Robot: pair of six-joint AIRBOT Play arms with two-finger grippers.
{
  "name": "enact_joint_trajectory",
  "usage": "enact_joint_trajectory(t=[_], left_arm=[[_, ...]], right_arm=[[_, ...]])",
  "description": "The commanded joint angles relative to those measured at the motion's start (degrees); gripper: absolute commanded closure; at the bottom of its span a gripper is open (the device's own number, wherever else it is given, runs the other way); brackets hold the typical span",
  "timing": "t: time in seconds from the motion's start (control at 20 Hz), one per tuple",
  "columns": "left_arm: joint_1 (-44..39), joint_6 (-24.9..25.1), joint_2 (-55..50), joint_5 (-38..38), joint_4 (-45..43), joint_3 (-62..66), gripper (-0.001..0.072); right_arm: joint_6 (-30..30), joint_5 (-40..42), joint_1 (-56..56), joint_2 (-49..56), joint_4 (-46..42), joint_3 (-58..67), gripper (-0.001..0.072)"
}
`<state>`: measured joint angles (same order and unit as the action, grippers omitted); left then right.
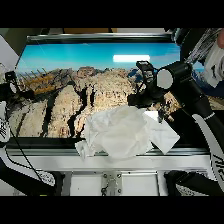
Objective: Fold the clothes and pants, and hang the long-sleeved shirts on hangers.
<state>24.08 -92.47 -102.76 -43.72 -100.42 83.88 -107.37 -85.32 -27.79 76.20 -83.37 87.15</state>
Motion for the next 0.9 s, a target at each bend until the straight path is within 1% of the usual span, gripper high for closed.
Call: enact_joint_trajectory(t=[0.0, 0.4, 0.85], left_arm=[[0.07, -1.49, -1.55, 4.57, 0.04, -1.46, 0.0045], [-0.02, -3.58, -2.67, 8.04, 0.13, -1.49, 0.0044], [0.07, -3.58, -2.91, 7.91, 0.11, -1.51, 0.0045]], right_arm=[[-0.02, 0.00, -0.04, 0.02, 0.00, 0.00, 0.0699], [-0.02, 0.00, -0.04, 0.02, 0.00, 0.00, 0.0699], [-0.02, 0.00, -0.04, 0.02, 0.00, 0.00, 0.0700]])
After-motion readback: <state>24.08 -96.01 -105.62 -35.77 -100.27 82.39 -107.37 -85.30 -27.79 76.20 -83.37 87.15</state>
